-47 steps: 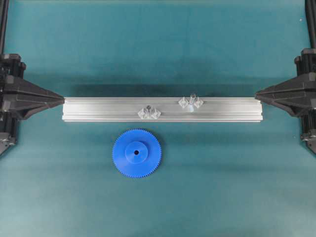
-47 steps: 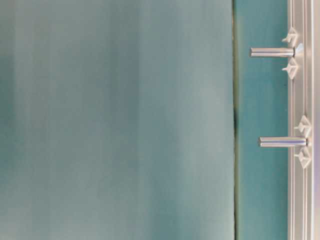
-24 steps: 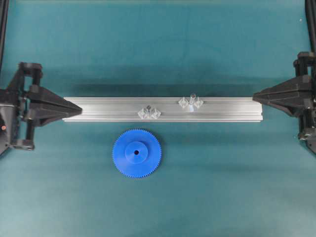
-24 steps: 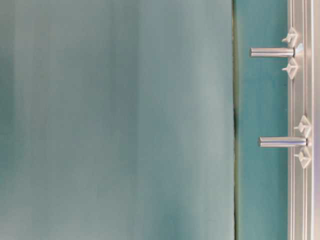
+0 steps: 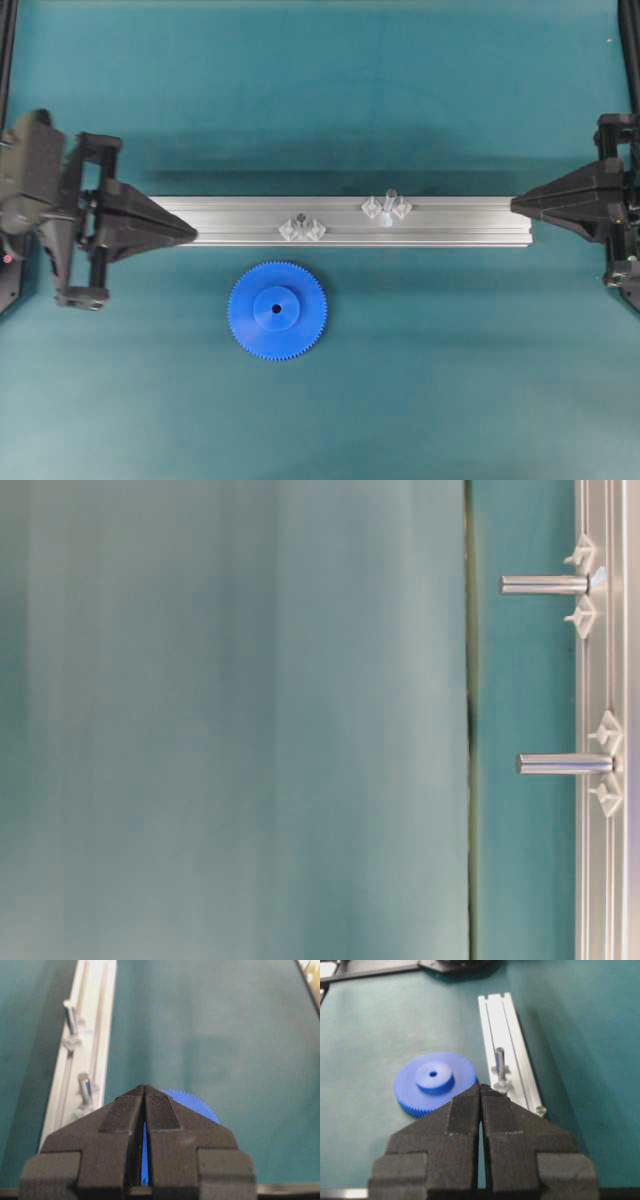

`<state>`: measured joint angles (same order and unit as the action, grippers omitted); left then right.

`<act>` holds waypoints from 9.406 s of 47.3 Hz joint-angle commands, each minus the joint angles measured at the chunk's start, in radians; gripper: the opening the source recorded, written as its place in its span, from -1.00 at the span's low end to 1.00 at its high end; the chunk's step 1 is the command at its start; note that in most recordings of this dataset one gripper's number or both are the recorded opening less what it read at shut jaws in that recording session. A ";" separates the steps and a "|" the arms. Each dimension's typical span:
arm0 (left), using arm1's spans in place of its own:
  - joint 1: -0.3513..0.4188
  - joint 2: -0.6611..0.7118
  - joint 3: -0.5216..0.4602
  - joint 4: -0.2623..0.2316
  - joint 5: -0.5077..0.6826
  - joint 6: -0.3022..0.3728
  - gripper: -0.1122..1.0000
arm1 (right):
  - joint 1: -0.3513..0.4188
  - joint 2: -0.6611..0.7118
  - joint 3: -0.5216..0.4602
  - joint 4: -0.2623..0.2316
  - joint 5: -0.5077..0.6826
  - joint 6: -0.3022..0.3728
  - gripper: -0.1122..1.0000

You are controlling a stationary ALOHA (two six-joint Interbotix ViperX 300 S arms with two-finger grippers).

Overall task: Find the location of the shaft and insert the large gear.
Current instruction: 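Move the left gripper over the blue gear's hub, then lower the left gripper around the blue gear's hub, then close the left gripper on the gear hub and lift it, then carry the gear with the left gripper over the left shaft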

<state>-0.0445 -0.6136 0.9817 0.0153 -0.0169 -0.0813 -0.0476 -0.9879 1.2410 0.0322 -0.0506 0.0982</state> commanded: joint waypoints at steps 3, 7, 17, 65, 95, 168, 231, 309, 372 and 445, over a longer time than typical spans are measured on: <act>-0.021 0.057 -0.052 0.005 0.009 0.025 -0.82 | -0.005 0.005 -0.009 0.003 0.008 0.009 -0.84; -0.028 0.092 -0.066 0.005 0.009 0.043 -0.82 | -0.006 0.003 -0.009 0.002 0.026 0.009 -0.84; -0.029 0.181 -0.121 0.005 0.011 0.049 -0.82 | -0.006 0.005 -0.014 0.002 0.063 0.009 -0.84; -0.069 0.494 -0.348 0.005 0.279 0.052 -0.82 | -0.015 0.003 0.006 0.002 0.112 0.011 -0.84; -0.080 0.680 -0.531 0.005 0.534 0.055 -0.82 | -0.015 0.002 0.015 0.002 0.112 0.011 -0.84; -0.097 0.765 -0.603 0.005 0.630 0.020 0.89 | -0.017 -0.014 0.037 0.002 0.094 0.012 -0.84; -0.097 0.830 -0.604 0.005 0.597 0.006 0.90 | -0.015 -0.035 0.043 0.002 0.100 0.012 -0.84; -0.098 0.808 -0.586 0.005 0.581 -0.020 0.50 | -0.015 -0.034 0.043 0.002 0.103 0.011 -0.84; -0.006 0.678 -0.914 0.008 0.950 0.089 0.50 | -0.015 -0.035 0.043 0.002 0.103 0.011 -0.84; 0.124 0.939 -1.224 0.008 0.957 0.337 0.50 | -0.015 -0.044 0.049 0.002 0.103 0.011 -0.84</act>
<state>0.0736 0.3436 -0.1994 0.0199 0.9449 0.2531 -0.0614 -1.0354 1.3008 0.0337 0.0568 0.0997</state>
